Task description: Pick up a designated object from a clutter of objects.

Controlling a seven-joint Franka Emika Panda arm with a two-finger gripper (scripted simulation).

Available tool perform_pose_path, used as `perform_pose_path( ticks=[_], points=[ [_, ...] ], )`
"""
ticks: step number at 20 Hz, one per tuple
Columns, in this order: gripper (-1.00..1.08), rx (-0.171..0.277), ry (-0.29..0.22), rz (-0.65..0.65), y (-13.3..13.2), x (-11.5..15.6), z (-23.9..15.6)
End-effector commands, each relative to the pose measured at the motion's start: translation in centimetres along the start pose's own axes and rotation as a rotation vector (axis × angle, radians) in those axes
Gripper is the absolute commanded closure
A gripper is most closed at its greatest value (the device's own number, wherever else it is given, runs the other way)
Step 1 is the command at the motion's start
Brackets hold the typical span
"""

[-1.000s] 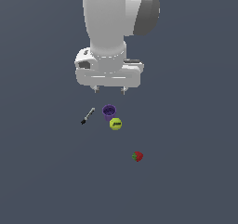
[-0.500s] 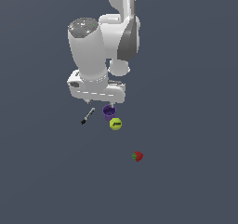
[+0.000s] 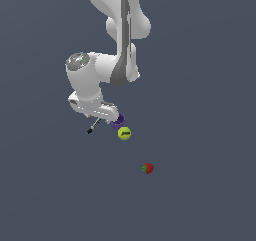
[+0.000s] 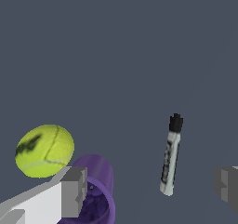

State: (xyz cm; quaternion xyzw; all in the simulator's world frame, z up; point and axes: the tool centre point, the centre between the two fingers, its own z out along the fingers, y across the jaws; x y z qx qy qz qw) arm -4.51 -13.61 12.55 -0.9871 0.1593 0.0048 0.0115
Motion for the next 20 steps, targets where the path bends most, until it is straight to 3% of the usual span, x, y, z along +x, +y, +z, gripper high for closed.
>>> perform_pose_path(
  ticks=[1, 10, 20],
  points=[
    [-0.92, -0.003, 0.005, 0.037, 1.6, -0.6, 1.9],
    [-0.92, -0.016, 0.013, 0.12, 5.2, -2.3, 5.8],
    [-0.92, -0.02, 0.013, 0.134, 5.9, -2.7, 6.6]
  ],
)
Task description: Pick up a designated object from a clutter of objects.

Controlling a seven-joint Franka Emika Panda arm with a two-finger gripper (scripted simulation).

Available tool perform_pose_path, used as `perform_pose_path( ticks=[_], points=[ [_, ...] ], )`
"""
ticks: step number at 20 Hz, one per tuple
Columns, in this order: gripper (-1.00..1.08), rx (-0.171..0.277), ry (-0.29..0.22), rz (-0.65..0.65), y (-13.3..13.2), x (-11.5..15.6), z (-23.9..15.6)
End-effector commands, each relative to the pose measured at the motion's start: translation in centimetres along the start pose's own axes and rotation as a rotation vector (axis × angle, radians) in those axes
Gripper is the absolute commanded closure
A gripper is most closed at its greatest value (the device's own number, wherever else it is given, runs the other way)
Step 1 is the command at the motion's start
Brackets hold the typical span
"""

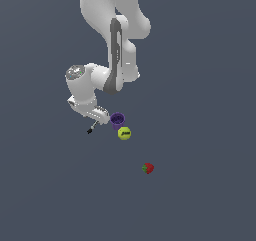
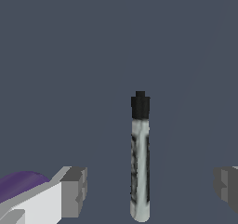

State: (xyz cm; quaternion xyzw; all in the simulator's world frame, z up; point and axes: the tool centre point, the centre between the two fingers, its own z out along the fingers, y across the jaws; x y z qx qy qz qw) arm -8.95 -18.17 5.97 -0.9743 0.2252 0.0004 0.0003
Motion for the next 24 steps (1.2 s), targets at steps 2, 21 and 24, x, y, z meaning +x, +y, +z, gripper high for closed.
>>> perform_pose_path(
  ticks=[2, 21, 24],
  points=[
    [-0.92, 0.0, 0.0, 0.0, 0.0, 0.0, 0.6],
    [1.08, 0.0, 0.001, 0.002, 0.1, -0.1, 5.0],
    [1.08, 0.0, 0.001, 0.002, 0.1, -0.1, 5.0]
  ],
)
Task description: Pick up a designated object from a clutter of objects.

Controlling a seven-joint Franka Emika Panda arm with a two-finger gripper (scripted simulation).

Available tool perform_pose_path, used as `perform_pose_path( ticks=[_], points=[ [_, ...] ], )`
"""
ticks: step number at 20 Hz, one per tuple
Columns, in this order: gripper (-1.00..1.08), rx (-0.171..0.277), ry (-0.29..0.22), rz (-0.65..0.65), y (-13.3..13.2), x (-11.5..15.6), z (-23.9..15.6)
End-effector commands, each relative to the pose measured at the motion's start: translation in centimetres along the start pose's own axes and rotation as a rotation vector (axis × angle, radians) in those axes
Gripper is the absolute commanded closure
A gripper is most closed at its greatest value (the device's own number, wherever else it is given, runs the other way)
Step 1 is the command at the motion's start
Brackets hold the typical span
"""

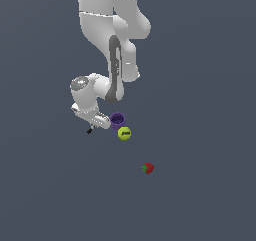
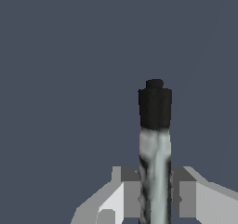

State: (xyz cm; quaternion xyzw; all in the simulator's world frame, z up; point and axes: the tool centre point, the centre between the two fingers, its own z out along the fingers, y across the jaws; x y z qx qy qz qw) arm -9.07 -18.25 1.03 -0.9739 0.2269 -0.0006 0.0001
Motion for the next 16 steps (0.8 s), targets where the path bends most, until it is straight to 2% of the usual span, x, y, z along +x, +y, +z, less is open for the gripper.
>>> perform_pose_path(
  ticks=[1, 9, 16],
  points=[
    [1.08, 0.0, -0.001, -0.001, 0.0, -0.1, 0.1],
    [1.08, 0.0, 0.0, 0.0, 0.0, 0.0, -0.6],
    [1.08, 0.001, 0.0, 0.001, 0.0, 0.0, -3.3]
  ],
)
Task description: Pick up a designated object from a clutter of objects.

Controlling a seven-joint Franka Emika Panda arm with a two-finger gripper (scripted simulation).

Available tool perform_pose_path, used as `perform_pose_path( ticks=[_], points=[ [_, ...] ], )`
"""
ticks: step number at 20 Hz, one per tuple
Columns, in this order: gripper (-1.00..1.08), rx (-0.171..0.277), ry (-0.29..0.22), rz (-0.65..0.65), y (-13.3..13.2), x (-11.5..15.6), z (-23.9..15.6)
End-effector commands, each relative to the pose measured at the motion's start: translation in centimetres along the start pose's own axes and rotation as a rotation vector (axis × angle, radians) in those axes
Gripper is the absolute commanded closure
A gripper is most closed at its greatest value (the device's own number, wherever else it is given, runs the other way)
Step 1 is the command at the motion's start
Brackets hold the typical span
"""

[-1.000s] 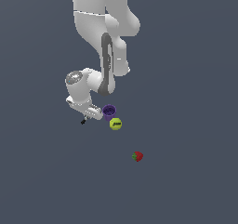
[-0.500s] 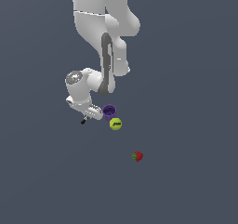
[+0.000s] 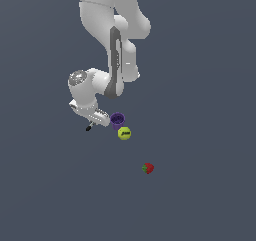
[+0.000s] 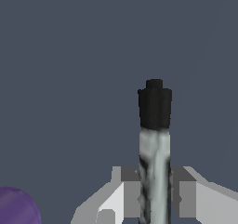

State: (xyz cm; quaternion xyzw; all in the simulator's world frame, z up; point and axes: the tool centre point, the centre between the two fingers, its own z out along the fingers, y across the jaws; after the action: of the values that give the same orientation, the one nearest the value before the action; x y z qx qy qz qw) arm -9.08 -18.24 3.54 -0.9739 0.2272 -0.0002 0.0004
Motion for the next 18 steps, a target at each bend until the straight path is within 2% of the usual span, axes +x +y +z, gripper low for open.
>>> perform_pose_path(
  ticks=[1, 7, 18],
  points=[
    [1.08, 0.0, 0.001, 0.0, 0.0, 0.0, -1.3],
    [1.08, 0.0, 0.0, 0.001, 0.0, 0.1, -5.8],
    [1.08, -0.003, 0.0, 0.002, 0.1, 0.3, -16.5]
  ],
)
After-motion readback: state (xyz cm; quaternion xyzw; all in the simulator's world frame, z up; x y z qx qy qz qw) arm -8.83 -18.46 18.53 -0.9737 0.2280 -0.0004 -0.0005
